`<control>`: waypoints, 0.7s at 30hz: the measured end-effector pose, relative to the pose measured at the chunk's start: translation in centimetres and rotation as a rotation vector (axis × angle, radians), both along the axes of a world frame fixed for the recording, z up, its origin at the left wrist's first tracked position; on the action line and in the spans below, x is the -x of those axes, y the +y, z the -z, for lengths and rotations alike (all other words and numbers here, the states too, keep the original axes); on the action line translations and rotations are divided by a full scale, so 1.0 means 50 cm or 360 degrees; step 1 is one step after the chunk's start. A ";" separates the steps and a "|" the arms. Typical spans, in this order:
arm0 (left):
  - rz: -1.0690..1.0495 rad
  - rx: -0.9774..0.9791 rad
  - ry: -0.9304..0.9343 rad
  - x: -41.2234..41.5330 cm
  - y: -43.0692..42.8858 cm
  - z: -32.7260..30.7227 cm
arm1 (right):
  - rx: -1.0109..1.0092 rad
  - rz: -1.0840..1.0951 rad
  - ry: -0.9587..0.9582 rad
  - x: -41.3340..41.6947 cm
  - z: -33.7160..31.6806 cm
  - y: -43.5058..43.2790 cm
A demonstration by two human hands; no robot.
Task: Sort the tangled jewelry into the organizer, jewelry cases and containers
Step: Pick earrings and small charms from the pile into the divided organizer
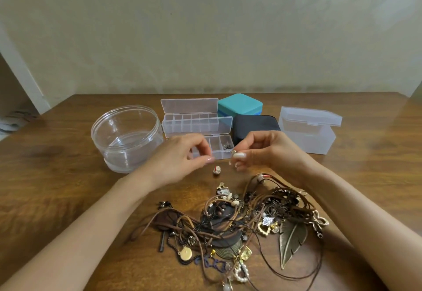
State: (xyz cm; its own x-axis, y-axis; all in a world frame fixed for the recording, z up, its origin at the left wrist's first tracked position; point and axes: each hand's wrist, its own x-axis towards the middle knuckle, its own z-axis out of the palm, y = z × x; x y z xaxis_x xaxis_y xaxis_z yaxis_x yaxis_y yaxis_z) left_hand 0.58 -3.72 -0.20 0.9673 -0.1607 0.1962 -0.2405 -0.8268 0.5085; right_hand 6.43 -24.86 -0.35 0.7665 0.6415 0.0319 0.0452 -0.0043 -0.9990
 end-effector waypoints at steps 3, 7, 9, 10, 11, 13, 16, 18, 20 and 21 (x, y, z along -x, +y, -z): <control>0.0224 0.0869 0.0245 0.011 -0.014 -0.026 | -0.0127 -0.0060 0.0021 0.002 -0.005 0.002; 0.0269 0.1303 0.0319 0.016 -0.028 -0.021 | -0.0163 -0.0112 -0.0025 0.010 -0.007 0.010; 0.0243 0.1460 0.0312 0.012 -0.031 -0.010 | -0.0182 -0.0091 -0.0036 0.012 -0.005 0.013; 0.0227 0.1508 0.0315 0.011 -0.032 -0.006 | -0.0183 -0.0066 -0.0039 0.013 -0.005 0.014; 0.0219 0.1531 0.0322 0.010 -0.033 -0.002 | -0.0181 -0.0037 -0.0042 0.014 -0.006 0.015; 0.0230 0.1556 0.0339 0.008 -0.037 0.003 | -0.0182 0.0010 -0.0056 0.017 -0.006 0.018; 0.0230 0.1614 0.0284 0.010 -0.043 0.007 | -0.0201 0.0049 -0.0062 0.024 -0.001 0.024; 0.0212 0.1620 0.0198 0.011 -0.045 0.007 | -0.0212 0.0085 -0.0046 0.029 0.002 0.027; 0.0199 0.1620 0.0157 0.010 -0.044 0.005 | -0.0226 0.0143 -0.0038 0.031 0.003 0.029; 0.0199 0.1617 0.0155 0.009 -0.042 0.004 | -0.0228 0.0181 -0.0051 0.032 0.003 0.030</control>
State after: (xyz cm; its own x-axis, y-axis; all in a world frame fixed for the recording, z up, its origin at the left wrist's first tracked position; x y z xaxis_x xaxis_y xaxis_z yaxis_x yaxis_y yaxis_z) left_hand 0.15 -5.83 -0.40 0.9740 -0.0635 0.2175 -0.2158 0.0327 0.9759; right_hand 4.85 -23.37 -0.49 0.8308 0.5380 0.1423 0.0843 0.1310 -0.9878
